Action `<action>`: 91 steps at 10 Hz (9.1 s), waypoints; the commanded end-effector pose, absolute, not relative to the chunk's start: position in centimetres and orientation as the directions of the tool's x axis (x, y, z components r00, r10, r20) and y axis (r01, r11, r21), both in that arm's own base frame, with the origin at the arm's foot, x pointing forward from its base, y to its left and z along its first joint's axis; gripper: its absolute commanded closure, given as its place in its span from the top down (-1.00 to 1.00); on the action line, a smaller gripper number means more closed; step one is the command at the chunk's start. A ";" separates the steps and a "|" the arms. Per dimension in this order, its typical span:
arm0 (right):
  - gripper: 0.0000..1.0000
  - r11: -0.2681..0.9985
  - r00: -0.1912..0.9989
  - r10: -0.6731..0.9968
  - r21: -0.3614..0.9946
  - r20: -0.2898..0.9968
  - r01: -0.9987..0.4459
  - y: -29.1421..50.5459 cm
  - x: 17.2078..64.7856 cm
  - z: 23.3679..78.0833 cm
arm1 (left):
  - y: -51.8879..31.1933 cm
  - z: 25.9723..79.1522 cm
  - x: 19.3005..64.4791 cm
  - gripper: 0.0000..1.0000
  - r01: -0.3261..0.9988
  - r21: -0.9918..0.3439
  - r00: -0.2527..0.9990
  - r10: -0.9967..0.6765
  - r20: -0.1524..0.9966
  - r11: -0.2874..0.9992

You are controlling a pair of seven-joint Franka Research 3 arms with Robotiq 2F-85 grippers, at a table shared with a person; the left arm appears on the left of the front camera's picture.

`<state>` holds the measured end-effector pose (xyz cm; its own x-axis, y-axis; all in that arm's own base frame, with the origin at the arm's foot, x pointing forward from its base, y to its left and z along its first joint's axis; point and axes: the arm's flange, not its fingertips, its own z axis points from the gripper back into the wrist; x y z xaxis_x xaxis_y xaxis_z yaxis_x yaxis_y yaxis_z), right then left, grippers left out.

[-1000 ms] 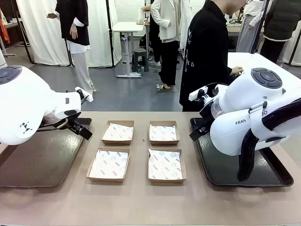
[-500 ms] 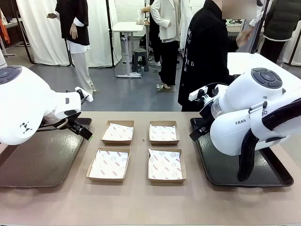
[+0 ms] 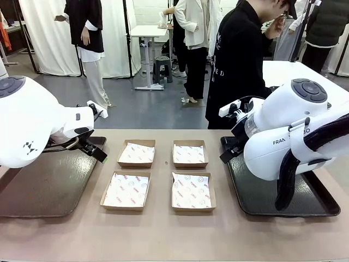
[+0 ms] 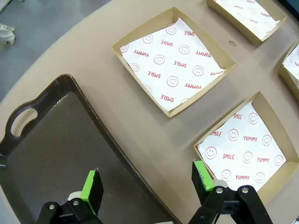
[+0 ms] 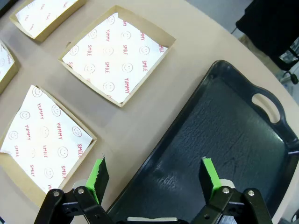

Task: Individually package the donuts and arrange them on the tray.
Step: Pick up one Paper togo box.

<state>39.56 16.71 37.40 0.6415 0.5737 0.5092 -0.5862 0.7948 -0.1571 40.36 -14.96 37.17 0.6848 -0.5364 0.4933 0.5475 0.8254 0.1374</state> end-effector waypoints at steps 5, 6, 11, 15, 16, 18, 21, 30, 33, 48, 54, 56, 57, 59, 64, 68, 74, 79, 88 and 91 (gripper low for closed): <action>1.00 0.719 0.605 0.683 -0.231 0.409 -0.655 12.3 31.5 41.7 | -10.1 40.3 32.9 1.00 0.605 0.187 0.636 -0.611 0.471 0.774; 1.00 0.680 0.575 0.729 -0.293 0.371 -0.672 11.1 28.7 42.9 | -8.8 40.9 30.6 1.00 0.636 0.196 0.613 -0.642 0.460 0.747; 1.00 0.642 0.546 0.766 -0.449 0.340 -0.622 5.3 19.0 45.6 | -3.4 41.9 22.2 1.00 0.664 0.228 0.576 -0.681 0.452 0.712; 1.00 0.647 0.555 0.762 -0.441 0.335 -0.622 9.6 26.9 56.0 | -6.8 51.3 34.0 1.00 0.669 0.204 0.583 -0.676 0.451 0.714; 1.00 0.647 0.555 0.762 -0.441 0.335 -0.622 9.6 26.9 56.0 | -6.8 51.3 34.0 1.00 0.669 0.204 0.583 -0.676 0.451 0.714; 1.00 0.650 0.558 0.760 -0.428 0.333 -0.628 9.3 26.4 56.2 | -6.5 51.4 33.7 1.00 0.670 0.200 0.589 -0.677 0.442 0.714; 1.00 0.800 0.780 0.397 0.233 0.484 -0.552 3.2 29.2 56.6 | -1.6 52.2 35.6 1.00 0.589 -0.335 0.767 -0.378 0.518 0.736; 1.00 0.587 0.950 -0.168 0.801 0.265 -0.120 -15.6 27.6 51.9 | 14.9 48.3 38.1 1.00 0.189 -0.861 0.974 0.019 0.224 0.472; 1.00 0.550 0.954 -0.197 0.831 0.228 -0.085 -19.3 27.2 50.6 | 19.2 47.1 37.5 1.00 0.154 -0.873 0.979 0.046 0.198 0.462; 1.00 0.540 0.953 -0.203 0.837 0.225 -0.082 -20.7 26.5 50.5 | 20.1 45.2 37.3 1.00 0.088 -0.870 0.988 0.065 0.137 0.486; 1.00 0.540 0.953 -0.203 0.837 0.225 -0.082 -20.7 26.5 50.5 | 20.1 45.2 37.3 1.00 0.088 -0.870 0.988 0.065 0.137 0.486; 1.00 0.540 0.953 -0.203 0.837 0.225 -0.082 -20.7 26.5 50.5 | 20.1 45.2 37.3 1.00 0.088 -0.870 0.988 0.065 0.137 0.486; 1.00 0.540 0.953 -0.203 0.837 0.225 -0.082 -20.7 26.5 50.5 | 20.1 45.2 37.3 1.00 0.088 -0.870 0.988 0.065 0.137 0.486; 1.00 0.540 0.953 -0.203 0.837 0.225 -0.082 -20.7 26.5 50.5 | 20.1 45.2 37.3 1.00 0.088 -0.870 0.988 0.065 0.137 0.486; 1.00 0.540 0.953 -0.203 0.837 0.225 -0.082 -20.7 26.5 50.5 | 19.3 47.5 36.3 1.00 0.131 -0.817 0.978 0.060 0.198 0.562; 1.00 0.540 0.953 -0.203 0.837 0.225 -0.082 -20.7 26.5 50.5 | 9.1 57.7 39.0 1.00 0.211 -0.660 0.971 -0.079 0.225 0.721; 1.00 0.540 0.953 -0.203 0.837 0.225 -0.082 -20.7 26.5 50.5 | -10.7 52.1 38.7 1.00 0.285 -0.238 0.959 -0.279 0.060 0.929; 1.00 0.540 0.953 -0.203 0.837 0.225 -0.082 -20.7 26.5 50.5 | -18.3 42.4 37.7 1.00 0.230 -0.112 0.970 -0.219 0.103 0.967; 1.00 0.540 0.953 -0.203 0.837 0.225 -0.082 -20.7 26.5 50.5 | -19.7 40.8 37.6 1.00 0.218 -0.136 0.970 -0.199 0.141 0.966; 1.00 0.540 0.953 -0.203 0.837 0.225 -0.082 -20.7 26.5 50.5 | -19.7 40.5 37.8 1.00 0.208 -0.144 0.971 -0.187 0.148 0.967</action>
<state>26.31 -20.80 50.46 0.9573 -0.1864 0.2212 -0.0813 0.5604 0.8242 37.79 -19.66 40.46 0.9712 -0.1868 0.1481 0.2081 0.9674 -0.1445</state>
